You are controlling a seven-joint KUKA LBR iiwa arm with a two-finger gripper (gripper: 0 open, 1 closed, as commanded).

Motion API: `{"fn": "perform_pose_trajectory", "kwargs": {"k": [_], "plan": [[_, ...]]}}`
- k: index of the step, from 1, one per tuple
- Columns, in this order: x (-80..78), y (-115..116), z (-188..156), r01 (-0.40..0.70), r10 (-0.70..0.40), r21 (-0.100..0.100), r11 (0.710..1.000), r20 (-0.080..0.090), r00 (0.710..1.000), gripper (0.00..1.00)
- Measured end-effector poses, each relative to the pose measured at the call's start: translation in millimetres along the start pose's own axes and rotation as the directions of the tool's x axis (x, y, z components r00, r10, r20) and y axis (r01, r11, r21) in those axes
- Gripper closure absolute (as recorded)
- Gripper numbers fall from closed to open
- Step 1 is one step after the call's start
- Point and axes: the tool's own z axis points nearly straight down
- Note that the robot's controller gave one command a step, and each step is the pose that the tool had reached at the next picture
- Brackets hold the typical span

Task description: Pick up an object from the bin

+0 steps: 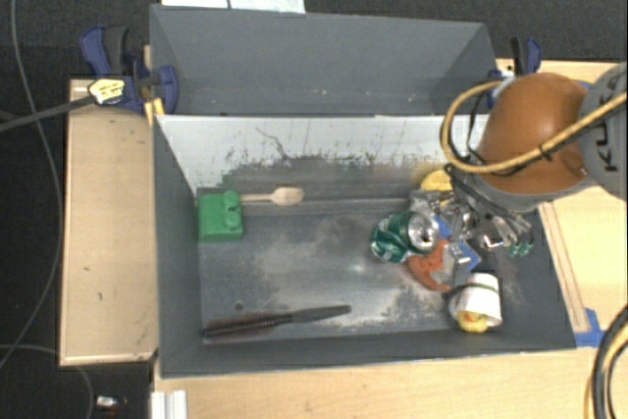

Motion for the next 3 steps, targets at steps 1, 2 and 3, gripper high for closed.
{"fn": "perform_pose_trajectory", "kwargs": {"k": [1,2,3], "plan": [[0.1,-44,56,-0.114,0.114,-0.001,0.994,0.006,0.994,0.00],[5.1,-55,69,0.037,-0.037,-0.009,0.999,0.011,0.999,0.00],[35.3,-50,66,-0.019,0.019,-0.004,1.000,0.017,1.000,0.00]]}}
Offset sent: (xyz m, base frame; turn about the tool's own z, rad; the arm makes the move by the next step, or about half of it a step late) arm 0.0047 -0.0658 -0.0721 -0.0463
